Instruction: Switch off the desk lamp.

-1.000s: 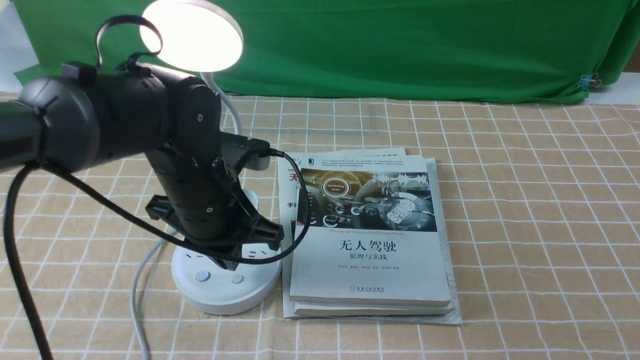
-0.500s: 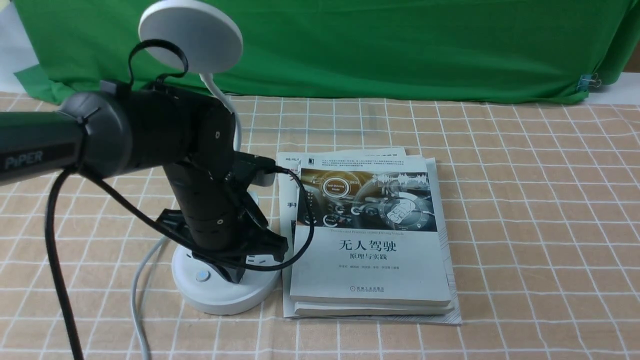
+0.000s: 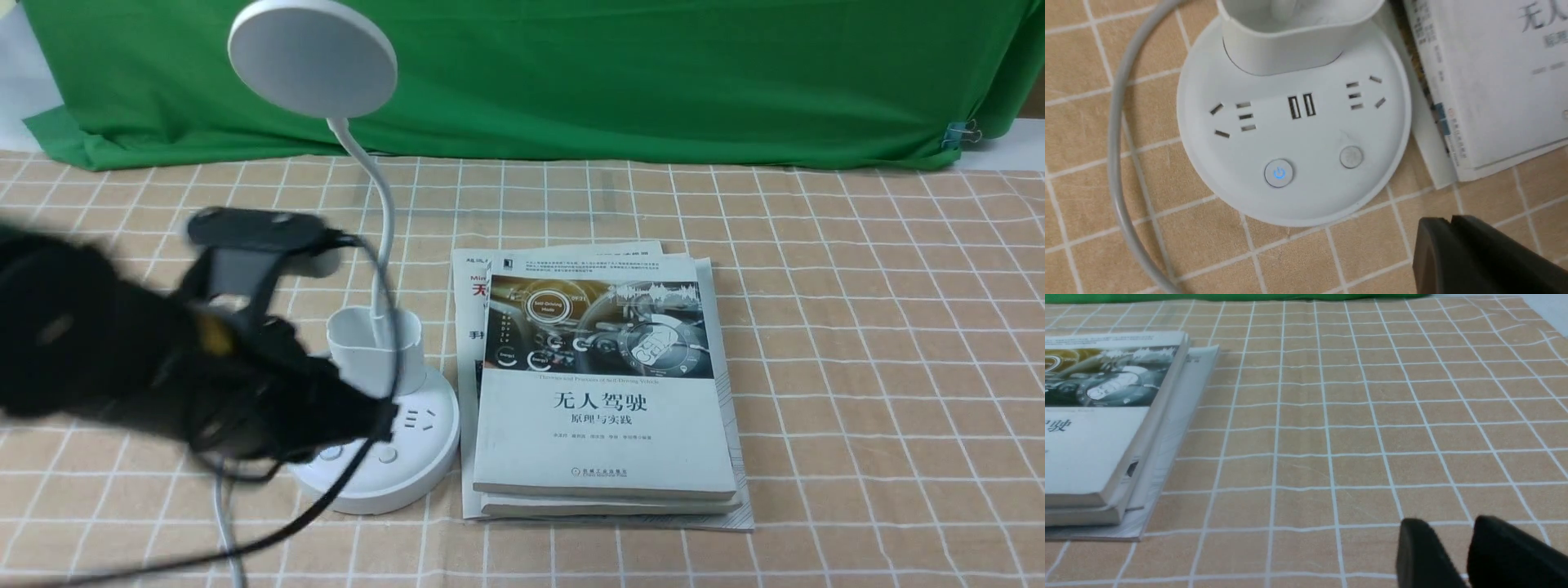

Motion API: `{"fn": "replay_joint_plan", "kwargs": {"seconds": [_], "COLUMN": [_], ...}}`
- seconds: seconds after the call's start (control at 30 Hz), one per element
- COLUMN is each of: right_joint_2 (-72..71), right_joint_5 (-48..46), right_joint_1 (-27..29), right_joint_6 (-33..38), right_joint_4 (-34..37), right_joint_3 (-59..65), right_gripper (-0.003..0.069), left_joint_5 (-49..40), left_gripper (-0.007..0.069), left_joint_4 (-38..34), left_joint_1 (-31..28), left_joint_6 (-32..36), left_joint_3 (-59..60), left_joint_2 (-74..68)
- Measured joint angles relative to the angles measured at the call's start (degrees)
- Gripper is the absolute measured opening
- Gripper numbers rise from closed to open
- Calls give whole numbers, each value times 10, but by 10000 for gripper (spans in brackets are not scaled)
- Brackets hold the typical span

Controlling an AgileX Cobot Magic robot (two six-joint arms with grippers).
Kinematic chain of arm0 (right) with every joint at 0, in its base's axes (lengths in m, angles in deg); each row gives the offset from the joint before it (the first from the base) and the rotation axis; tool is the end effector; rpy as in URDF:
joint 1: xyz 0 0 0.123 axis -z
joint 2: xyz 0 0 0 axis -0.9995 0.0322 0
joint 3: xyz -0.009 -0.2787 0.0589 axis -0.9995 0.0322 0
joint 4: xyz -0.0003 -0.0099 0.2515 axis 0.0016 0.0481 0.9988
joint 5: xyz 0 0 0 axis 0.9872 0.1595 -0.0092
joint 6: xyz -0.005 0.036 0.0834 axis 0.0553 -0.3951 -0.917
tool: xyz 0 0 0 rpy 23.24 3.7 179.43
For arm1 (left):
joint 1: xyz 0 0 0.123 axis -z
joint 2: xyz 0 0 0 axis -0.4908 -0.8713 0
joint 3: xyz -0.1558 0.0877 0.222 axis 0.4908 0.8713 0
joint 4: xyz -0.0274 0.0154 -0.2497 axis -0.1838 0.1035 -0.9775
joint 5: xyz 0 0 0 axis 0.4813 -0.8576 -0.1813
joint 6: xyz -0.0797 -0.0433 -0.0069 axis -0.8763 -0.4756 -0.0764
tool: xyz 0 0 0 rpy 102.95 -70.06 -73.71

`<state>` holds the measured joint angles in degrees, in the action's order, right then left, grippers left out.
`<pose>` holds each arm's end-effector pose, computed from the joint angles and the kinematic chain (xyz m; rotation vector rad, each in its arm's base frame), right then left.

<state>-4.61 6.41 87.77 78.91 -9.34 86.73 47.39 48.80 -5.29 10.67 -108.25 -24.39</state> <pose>0.0549 0.0010 0.1889 0.0207 1.7325 0.0384 0.2084 -0.1029 0.2719 0.4045 2.4335 -0.3583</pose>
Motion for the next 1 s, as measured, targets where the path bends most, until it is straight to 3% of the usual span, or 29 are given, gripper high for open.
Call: {"fn": "replay_joint_plan", "kwargs": {"seconds": [0.23,0.6,0.87,1.0], "right_joint_2": [0,0,0,0], "right_joint_5": [0,0,0,0], "right_joint_1": [0,0,0,0], "right_joint_6": [0,0,0,0], "right_joint_4": [0,0,0,0], "right_joint_3": [0,0,0,0], "right_gripper": [243,243,243,243], "left_joint_5": [191,203,209,212], "left_gripper": [17,17,17,17], "left_joint_4": [-5,2,15,27], "left_joint_1": [0,0,-1,-48], "left_joint_6": [2,10,76,82], "left_joint_3": [199,316,322,325], "left_joint_2": [225,360,365,416]}}
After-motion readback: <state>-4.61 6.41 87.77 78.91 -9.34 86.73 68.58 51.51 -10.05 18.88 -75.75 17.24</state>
